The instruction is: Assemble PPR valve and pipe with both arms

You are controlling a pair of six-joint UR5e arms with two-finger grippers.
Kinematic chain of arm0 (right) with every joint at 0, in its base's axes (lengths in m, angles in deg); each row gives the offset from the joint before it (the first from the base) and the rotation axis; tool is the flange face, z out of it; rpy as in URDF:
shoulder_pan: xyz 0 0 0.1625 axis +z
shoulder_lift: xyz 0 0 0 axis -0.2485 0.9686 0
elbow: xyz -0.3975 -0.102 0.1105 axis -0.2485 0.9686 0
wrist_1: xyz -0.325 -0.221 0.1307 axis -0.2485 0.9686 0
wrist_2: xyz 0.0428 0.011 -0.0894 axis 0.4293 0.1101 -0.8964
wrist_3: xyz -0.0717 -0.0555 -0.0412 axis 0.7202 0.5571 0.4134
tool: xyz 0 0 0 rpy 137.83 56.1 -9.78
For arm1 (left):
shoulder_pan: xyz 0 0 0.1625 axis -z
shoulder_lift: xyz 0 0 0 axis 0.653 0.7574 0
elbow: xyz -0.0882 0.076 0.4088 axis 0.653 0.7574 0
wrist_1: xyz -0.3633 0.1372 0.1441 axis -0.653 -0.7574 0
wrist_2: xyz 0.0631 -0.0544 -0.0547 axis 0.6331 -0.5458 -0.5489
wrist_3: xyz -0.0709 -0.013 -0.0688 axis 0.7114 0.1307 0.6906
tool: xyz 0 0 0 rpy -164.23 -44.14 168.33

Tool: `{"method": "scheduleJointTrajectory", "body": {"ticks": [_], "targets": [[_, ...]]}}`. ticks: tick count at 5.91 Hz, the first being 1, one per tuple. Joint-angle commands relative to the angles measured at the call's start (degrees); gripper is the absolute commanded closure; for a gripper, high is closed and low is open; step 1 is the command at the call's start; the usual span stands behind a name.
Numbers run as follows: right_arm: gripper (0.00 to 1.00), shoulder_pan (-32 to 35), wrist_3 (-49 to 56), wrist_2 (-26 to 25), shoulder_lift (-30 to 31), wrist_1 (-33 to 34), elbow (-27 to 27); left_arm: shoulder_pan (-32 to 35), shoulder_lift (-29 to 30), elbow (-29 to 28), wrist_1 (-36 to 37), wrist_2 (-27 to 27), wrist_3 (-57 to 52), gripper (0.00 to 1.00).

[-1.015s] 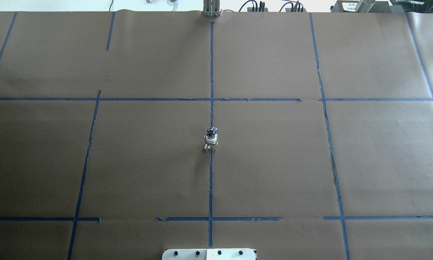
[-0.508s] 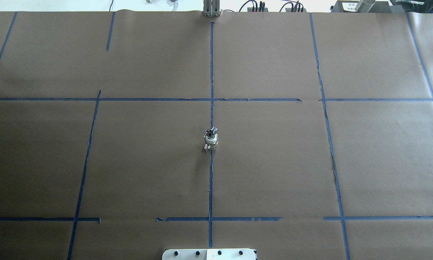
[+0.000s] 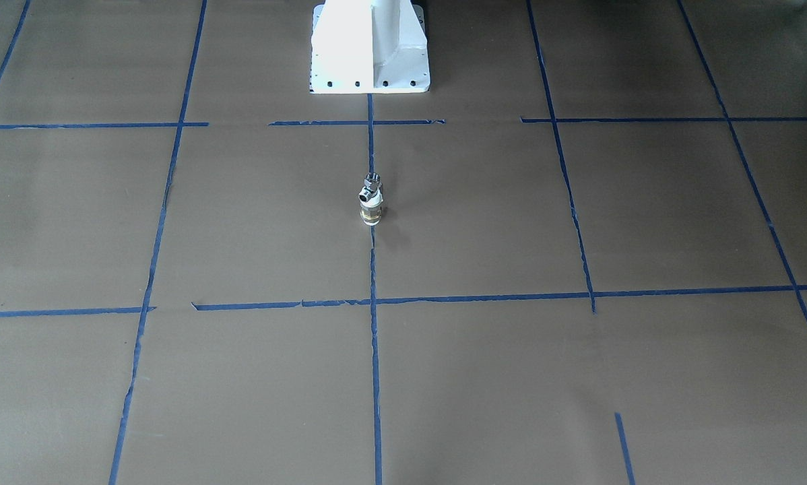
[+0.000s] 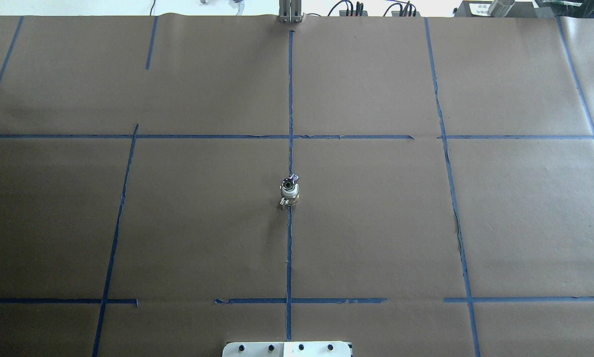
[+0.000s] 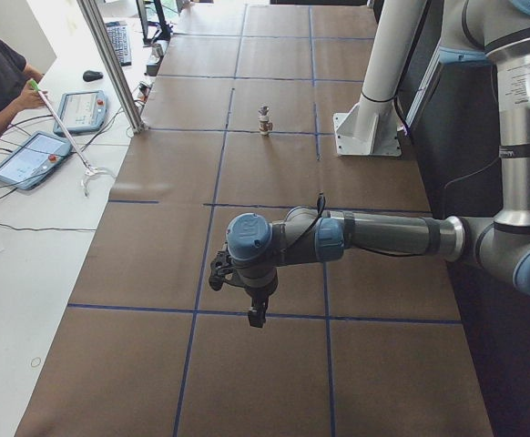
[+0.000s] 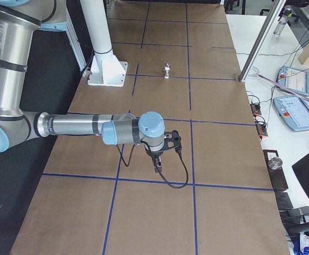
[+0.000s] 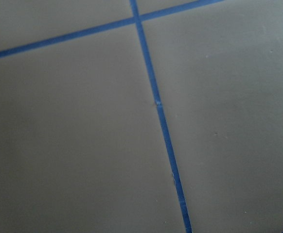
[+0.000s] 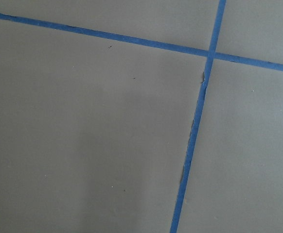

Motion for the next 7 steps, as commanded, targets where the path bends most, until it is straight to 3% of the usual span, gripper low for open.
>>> {"method": "scheduleJointTrajectory", "body": {"ticks": [1, 3, 7], "targets": [[0.00, -1.1, -1.2, 0.3, -0.2, 3.0, -0.2, 0.0, 0.4, -0.4, -0.2, -2.8, 3.2, 0.00], [0.00, -1.3, -1.3, 0.6, -0.7, 3.7, -0.2, 0.1, -0.4, -0.5, -4.8, -2.7, 2.7, 0.00], [0.00, -1.3, -1.2, 0.7, -0.5, 3.1, -0.9, 0.0, -3.1, 0.5, -5.9, -3.4, 3.1, 0.00]]}}
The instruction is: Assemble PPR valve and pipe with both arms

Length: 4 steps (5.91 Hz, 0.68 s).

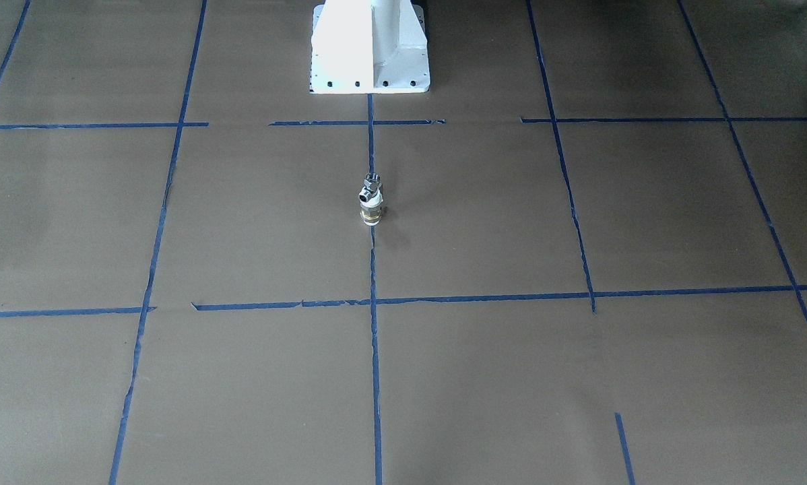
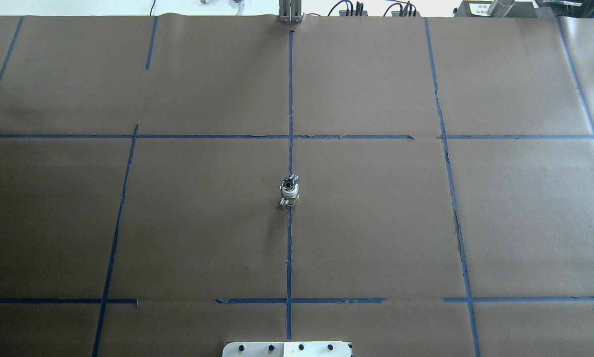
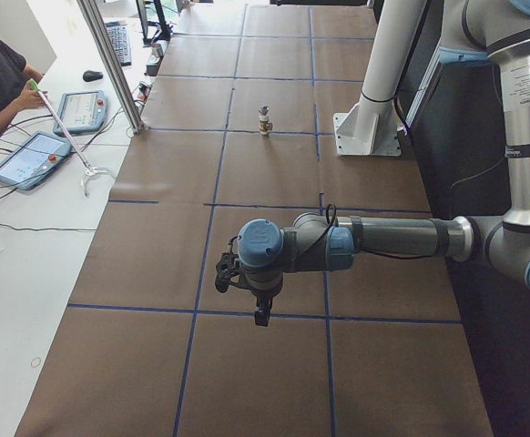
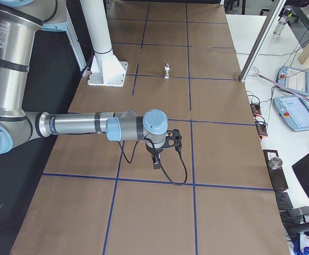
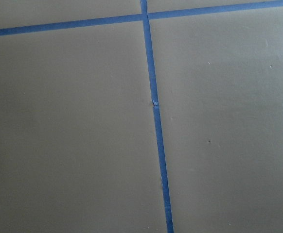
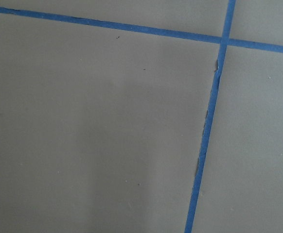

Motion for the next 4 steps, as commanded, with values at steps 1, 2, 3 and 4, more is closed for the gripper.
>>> {"method": "scheduleJointTrajectory", "body": {"ticks": [1, 2, 3, 4], "targets": [[0.00, 0.0, 0.1, -0.1, -0.1, 0.1, 0.2, -0.1, -0.6, 0.3, -0.1, 0.2, -0.1, 0.00], [0.00, 0.0, 0.1, -0.1, -0.1, 0.1, 0.4, -0.1, 0.2, -0.4, -0.1, 0.7, -0.3, 0.00], [0.00, 0.0, 0.1, -0.3, -0.1, 0.1, 0.5, -0.2, 1.9, 0.1, 0.0, 6.1, -0.2, 0.00], [0.00, 0.0, 0.0, 0.1, -0.1, -0.1, 0.5, -0.1, 1.3, 0.4, 0.8, 7.8, -0.4, 0.00]]}}
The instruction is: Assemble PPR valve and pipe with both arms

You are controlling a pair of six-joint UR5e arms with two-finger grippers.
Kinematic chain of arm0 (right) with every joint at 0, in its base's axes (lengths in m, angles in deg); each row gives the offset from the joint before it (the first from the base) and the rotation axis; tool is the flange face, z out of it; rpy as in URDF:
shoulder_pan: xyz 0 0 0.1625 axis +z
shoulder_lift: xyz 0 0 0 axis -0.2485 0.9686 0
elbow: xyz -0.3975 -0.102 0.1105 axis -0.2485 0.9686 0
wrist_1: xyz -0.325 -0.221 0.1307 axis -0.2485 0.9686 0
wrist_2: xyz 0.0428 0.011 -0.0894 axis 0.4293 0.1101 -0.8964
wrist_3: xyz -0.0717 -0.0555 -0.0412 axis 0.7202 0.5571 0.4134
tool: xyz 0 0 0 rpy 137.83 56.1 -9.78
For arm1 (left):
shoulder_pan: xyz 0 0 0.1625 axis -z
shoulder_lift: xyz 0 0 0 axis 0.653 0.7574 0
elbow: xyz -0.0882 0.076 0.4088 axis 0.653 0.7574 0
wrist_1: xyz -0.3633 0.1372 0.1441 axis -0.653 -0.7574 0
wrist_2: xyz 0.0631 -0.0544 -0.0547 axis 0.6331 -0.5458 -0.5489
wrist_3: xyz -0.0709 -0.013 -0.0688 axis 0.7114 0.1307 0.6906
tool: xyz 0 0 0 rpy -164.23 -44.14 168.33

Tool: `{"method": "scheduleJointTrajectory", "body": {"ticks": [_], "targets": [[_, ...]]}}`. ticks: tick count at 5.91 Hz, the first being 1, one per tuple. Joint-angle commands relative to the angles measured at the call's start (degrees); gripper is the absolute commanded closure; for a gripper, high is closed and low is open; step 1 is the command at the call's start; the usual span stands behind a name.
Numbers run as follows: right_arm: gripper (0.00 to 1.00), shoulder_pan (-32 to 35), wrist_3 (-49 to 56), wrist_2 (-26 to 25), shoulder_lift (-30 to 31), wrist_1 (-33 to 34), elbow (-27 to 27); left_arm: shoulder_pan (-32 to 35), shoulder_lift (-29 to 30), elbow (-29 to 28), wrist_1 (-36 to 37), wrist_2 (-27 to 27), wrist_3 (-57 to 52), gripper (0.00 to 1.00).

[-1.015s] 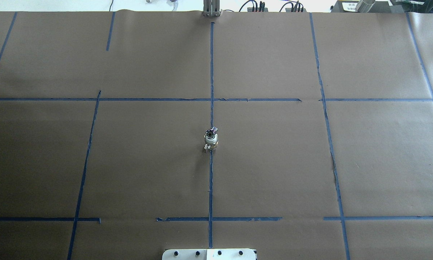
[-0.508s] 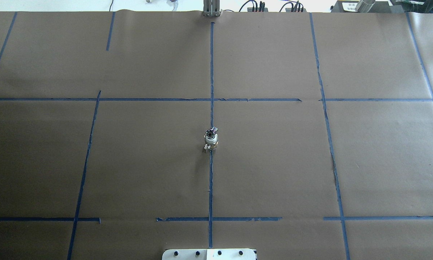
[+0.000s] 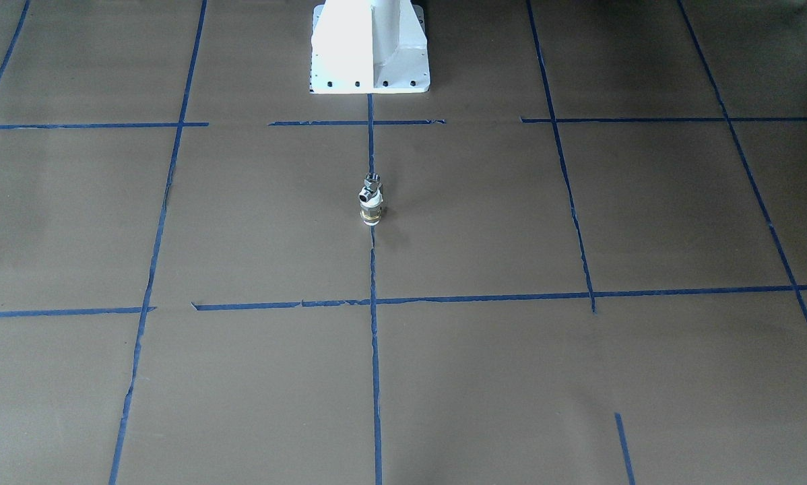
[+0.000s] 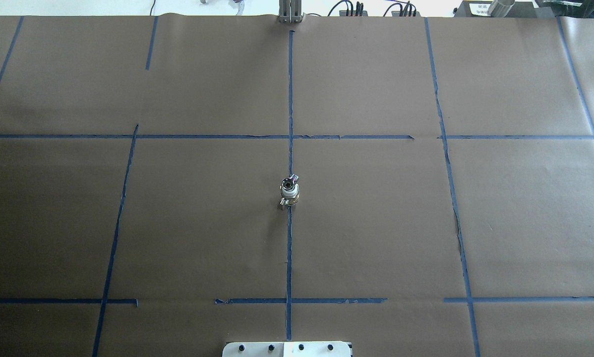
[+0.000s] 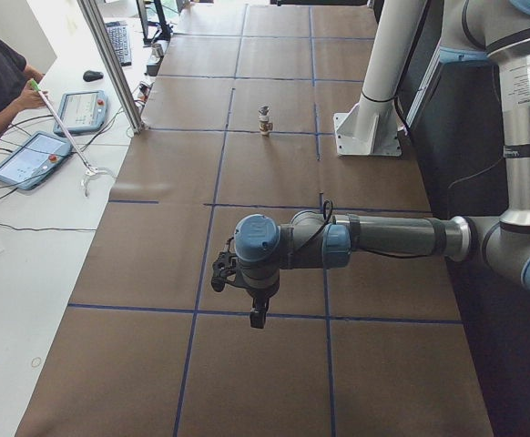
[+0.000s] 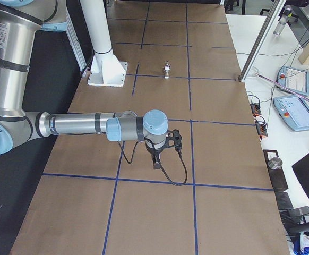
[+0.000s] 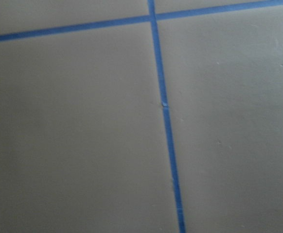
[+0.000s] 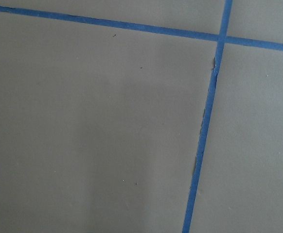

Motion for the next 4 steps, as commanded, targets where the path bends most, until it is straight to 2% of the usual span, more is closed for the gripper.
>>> {"method": "scheduleJointTrajectory", "body": {"ticks": [1, 2, 4], "targets": [[0.00, 0.0, 0.0, 0.1, -0.2, -0.1, 0.1, 0.0, -0.2, 0.0, 0.6, 2.1, 0.0, 0.00], [0.00, 0.0, 0.0, 0.0, -0.3, 0.0, 0.1, 0.0, -0.3, 2.7, 0.8, 2.2, 0.0, 0.00], [0.00, 0.0, 0.0, 0.2, -0.3, -0.2, 0.1, -0.3, 0.4, 2.8, 0.7, 2.4, -0.1, 0.00]]}}
